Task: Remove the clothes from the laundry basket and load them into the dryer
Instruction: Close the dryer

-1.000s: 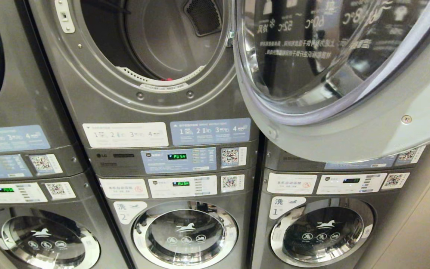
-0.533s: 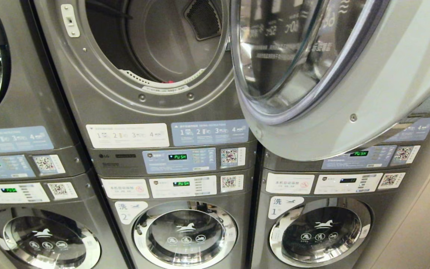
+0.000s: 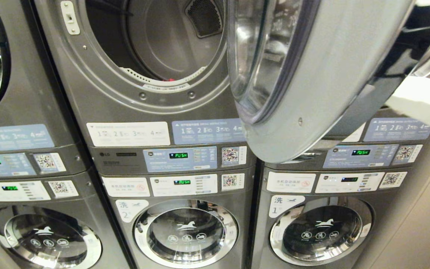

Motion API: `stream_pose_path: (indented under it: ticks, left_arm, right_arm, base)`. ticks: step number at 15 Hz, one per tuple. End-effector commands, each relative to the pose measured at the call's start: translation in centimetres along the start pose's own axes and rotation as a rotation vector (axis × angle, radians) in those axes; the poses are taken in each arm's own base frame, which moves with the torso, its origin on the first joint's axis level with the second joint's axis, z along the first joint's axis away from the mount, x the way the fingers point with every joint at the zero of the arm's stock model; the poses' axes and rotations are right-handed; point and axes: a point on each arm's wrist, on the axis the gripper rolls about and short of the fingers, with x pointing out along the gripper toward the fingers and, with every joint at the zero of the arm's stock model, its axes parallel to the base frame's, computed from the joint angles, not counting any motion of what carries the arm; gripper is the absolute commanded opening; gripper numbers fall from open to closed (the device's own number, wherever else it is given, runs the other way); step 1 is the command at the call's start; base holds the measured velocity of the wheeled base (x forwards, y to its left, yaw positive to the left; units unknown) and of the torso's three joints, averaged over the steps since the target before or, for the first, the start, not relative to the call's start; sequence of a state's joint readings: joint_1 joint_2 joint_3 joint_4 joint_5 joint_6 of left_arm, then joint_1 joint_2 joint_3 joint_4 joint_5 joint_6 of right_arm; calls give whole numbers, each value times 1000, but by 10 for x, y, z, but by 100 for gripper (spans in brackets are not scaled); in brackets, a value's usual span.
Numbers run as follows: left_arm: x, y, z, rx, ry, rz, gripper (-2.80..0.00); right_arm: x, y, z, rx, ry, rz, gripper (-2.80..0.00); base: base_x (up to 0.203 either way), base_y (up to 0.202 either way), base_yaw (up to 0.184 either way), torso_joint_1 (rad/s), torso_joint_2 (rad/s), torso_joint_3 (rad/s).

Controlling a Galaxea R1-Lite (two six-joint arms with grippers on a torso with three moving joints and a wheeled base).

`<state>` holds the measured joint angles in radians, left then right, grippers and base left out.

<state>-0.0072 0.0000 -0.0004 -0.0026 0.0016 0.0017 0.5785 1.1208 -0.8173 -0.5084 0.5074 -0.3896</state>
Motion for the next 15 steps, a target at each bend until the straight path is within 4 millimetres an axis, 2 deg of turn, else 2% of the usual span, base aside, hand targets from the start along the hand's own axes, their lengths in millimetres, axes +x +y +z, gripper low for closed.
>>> stream_pose_path:
  ticks: [1, 5, 7, 11, 15]
  left_arm:
    - [0, 0, 0, 0, 0, 3, -280]
    - [0, 0, 0, 0, -2, 3, -280]
    - [0, 0, 0, 0, -3, 3, -280]
    - [0, 0, 0, 0, -2, 3, -280]
    - [0, 0, 0, 0, -2, 3, -280]
  right_arm:
    - [9, 7, -4, 16, -13, 78, -280]
    - [33, 6, -15, 5, 7, 123, -280]
    - [52, 5, -16, 12, 4, 141, -280]
    - [113, 12, -20, 23, -29, 172, -280]
    - [175, 37, -14, 36, -95, 221, -280]
  base:
    - [0, 0, 0, 43, 27, -17]
    - [0, 0, 0, -10, 22, 10]
    - [0, 0, 0, 0, 0, 0]
    - [0, 0, 0, 0, 0, 0]
    - [0, 0, 0, 0, 0, 0]
